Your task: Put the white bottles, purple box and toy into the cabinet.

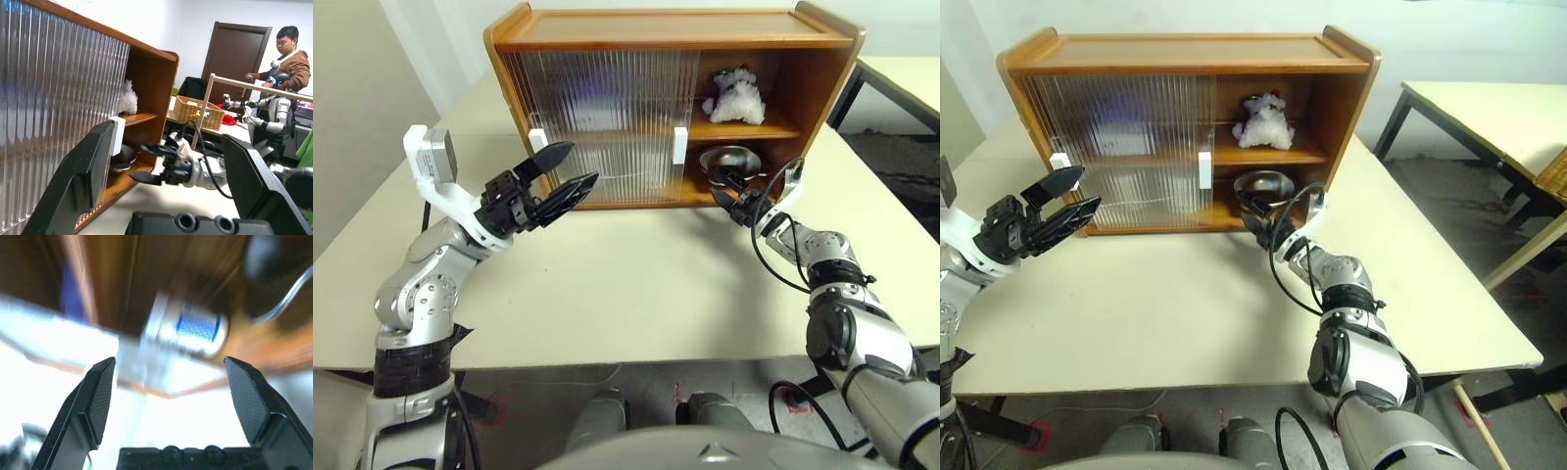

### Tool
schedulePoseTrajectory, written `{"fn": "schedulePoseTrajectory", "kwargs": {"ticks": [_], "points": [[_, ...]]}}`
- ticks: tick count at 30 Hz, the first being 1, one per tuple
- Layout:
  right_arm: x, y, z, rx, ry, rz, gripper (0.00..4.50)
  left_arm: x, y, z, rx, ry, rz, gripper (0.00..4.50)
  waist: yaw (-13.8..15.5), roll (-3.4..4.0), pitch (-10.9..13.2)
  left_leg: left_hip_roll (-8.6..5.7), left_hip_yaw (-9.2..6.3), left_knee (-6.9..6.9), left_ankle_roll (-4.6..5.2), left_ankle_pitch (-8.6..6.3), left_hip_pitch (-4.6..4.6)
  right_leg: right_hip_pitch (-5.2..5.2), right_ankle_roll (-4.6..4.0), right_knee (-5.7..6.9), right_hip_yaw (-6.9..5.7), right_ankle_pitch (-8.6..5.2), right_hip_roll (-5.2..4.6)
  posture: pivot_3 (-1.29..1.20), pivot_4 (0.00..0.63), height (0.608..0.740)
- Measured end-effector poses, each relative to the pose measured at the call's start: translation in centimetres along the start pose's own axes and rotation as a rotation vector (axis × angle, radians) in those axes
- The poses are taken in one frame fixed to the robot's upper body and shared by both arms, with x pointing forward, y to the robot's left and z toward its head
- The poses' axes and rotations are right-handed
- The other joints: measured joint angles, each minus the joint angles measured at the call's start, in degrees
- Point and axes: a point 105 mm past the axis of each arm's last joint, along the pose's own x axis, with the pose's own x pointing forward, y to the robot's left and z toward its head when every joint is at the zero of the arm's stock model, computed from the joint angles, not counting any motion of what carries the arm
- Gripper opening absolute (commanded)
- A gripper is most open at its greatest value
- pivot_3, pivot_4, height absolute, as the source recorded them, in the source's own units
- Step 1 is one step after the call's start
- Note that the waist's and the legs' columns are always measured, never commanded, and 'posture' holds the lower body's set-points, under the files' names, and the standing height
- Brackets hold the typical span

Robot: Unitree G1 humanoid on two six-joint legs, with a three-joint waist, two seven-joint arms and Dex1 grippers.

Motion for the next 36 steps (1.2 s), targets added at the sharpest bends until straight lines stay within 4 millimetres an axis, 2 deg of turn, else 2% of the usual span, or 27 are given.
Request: {"fn": "schedulePoseTrajectory", "kwargs": {"ticks": [3,5,8,15,22,27,31,34,36], "points": [[-0.8,0.6,-1.4,-0.134,0.085,0.023,4.45,0.2,0.0,0.1,0.007,-0.003,-0.007,4.50,-0.3,0.01,0.0,-0.01,0.01,0.02,0.00,0.01,0.04,0.03,0.02,0.01,0.00,0.00,0.01,0.03,0.000,0.740],[-1.3,1.7,-2.3,-0.340,0.147,0.044,3.82,0.3,0.2,0.1,0.008,-0.003,-0.011,4.50,-0.5,0.02,0.0,-0.02,-0.01,0.03,0.01,0.02,0.08,0.10,0.06,0.00,-0.01,-0.01,0.01,0.03,0.000,0.740],[-1.3,3.5,-3.4,-0.616,0.222,0.087,2.69,0.3,0.4,-0.1,0.001,0.003,-0.008,4.50,-1.0,0.02,0.0,-0.03,-0.01,0.04,0.01,0.02,0.33,0.34,0.63,0.00,0.01,-0.30,0.01,0.02,0.000,0.740],[0.3,6.0,-4.9,-0.940,0.234,0.151,0.04,0.3,0.3,-0.2,-0.002,0.004,-0.012,4.50,-1.7,0.01,0.0,-0.02,-0.06,0.03,0.00,0.03,0.55,0.49,0.65,0.01,0.02,-0.23,0.01,0.03,0.000,0.740],[3.7,7.7,-7.0,-1.174,0.213,0.170,0.04,0.3,0.3,-0.2,-0.001,0.004,-0.014,4.50,-1.7,0.02,0.0,-0.01,-0.08,-0.02,-0.03,0.01,0.50,0.38,0.64,-0.03,0.02,-0.24,0.00,0.04,0.000,0.740],[6.6,9.0,-7.8,-1.243,0.132,0.156,0.04,0.2,0.4,-0.2,0.000,0.003,-0.006,4.50,-1.6,0.02,0.0,-0.01,-0.09,-0.05,-0.08,-0.02,0.34,0.20,0.60,-0.05,0.03,-0.27,-0.01,0.05,0.000,0.740],[9.2,10.6,-7.2,-1.309,0.000,0.104,0.04,0.0,0.5,-0.2,0.002,0.002,0.004,4.50,-1.5,0.02,0.0,0.01,-0.17,-0.10,-0.10,-0.03,0.12,-0.07,0.41,-0.05,-0.01,-0.16,-0.01,0.06,0.000,0.740],[10.0,10.6,-6.9,-1.338,-0.059,0.050,0.04,0.0,0.5,-0.2,0.002,0.002,0.006,4.50,-1.1,0.03,0.0,0.02,-0.20,-0.11,-0.21,-0.10,0.01,-0.15,-0.04,-0.05,-0.03,0.01,-0.01,0.06,0.000,0.740],[10.3,10.3,-6.5,-1.359,-0.092,0.002,0.04,-0.1,0.5,-0.2,0.002,0.002,0.007,4.50,-1.0,0.02,0.0,0.02,-0.20,-0.11,-0.22,-0.11,-0.08,-0.22,-0.06,-0.06,-0.03,0.01,-0.02,0.07,0.000,0.740]]}}
